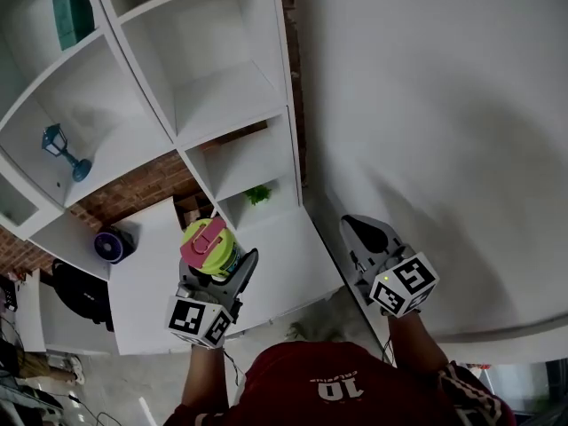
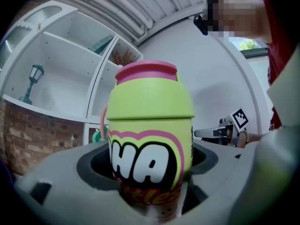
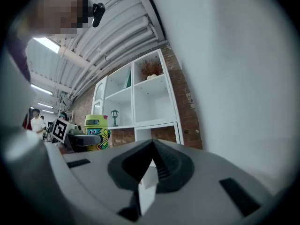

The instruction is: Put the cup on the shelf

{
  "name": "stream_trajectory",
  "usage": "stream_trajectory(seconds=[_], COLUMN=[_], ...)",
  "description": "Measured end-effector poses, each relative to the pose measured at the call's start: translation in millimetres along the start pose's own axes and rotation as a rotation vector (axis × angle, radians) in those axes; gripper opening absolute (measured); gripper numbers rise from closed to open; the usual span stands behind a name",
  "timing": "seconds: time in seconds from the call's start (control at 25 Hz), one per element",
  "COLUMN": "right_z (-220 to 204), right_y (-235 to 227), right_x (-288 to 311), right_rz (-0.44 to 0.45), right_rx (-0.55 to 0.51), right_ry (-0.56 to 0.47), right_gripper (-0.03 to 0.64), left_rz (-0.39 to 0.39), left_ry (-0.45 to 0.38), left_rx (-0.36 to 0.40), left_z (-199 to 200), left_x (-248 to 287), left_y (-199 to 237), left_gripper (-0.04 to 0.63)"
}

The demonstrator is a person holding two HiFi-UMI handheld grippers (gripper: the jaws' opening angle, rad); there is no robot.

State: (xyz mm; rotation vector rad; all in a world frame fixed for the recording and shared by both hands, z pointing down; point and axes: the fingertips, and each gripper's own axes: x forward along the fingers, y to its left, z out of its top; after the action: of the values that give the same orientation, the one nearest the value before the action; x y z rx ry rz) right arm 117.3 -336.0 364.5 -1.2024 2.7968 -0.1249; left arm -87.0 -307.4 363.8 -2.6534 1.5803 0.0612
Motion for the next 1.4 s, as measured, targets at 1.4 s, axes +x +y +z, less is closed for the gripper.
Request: stream_trajectory(seconds=[1.4], right_z=[-32], right_y=[14], right_x=[130], right_rz=[0.055], right_rx=[-0.036], right_ry=[0.057], right_gripper=[0.005], left_rz=[-0.064], left_ry=[0.032], left_rx=[-0.043], left_z=[-82], left_x=[151], left_y=[122], left_gripper=[0.414])
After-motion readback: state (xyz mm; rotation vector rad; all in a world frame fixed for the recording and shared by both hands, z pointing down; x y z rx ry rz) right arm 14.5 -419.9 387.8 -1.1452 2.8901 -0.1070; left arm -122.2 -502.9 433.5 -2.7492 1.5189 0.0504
